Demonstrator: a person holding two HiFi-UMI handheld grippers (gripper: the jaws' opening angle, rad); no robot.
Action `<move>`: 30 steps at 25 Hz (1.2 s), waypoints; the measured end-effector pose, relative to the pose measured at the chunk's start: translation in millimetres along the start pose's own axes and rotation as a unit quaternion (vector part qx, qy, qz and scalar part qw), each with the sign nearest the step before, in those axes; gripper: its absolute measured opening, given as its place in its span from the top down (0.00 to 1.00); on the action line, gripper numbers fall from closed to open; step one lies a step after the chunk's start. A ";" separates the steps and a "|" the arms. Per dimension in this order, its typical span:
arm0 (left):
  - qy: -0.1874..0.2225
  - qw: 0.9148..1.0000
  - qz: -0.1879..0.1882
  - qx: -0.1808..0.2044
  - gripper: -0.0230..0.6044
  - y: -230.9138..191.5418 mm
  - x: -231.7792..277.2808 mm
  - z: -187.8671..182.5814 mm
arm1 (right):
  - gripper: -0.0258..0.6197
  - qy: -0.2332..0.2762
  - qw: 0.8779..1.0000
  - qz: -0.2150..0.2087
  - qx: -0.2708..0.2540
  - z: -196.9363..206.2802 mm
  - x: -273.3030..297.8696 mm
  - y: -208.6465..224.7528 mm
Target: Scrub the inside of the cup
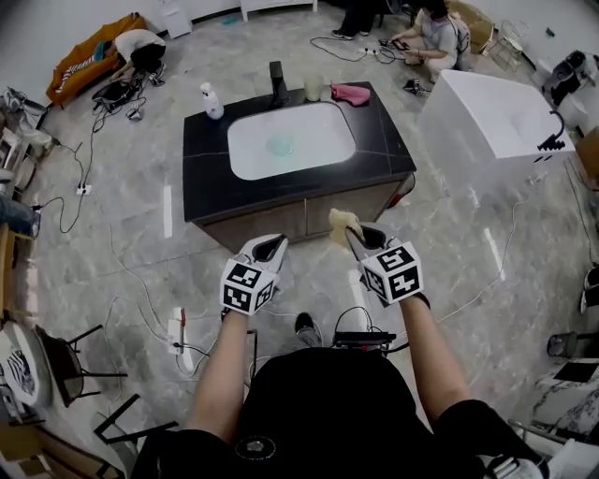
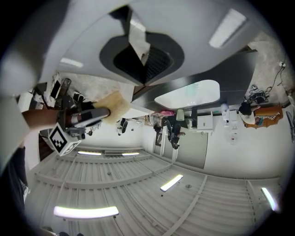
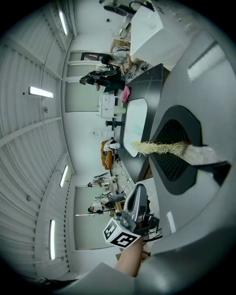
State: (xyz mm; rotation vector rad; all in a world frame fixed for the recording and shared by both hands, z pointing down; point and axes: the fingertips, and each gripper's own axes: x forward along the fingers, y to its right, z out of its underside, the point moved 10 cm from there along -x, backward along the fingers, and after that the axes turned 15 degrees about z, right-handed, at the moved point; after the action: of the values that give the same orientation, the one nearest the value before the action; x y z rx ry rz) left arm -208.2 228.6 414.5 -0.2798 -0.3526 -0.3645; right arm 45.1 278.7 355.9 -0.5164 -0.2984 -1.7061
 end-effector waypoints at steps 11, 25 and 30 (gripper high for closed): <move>-0.004 0.999 0.011 -0.031 0.96 -32.5 -3.6 16.9 | 0.89 -0.023 1.000 0.012 -0.001 -7.1 26.2 -11.5; 0.007 0.998 0.011 -0.063 0.96 -57.8 19.9 7.8 | 0.89 -0.034 0.999 -0.011 -0.005 -18.9 69.2 0.9; 0.007 0.998 -0.008 -0.065 0.96 -77.2 35.3 -4.9 | 0.89 -0.027 0.999 -0.029 -0.006 -30.9 97.3 18.4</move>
State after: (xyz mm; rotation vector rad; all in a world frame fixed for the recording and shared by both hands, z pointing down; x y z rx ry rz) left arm -206.2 147.2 439.2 -0.4020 -0.3181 -0.4049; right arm 44.7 176.8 375.7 -0.5670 -0.3456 -1.7534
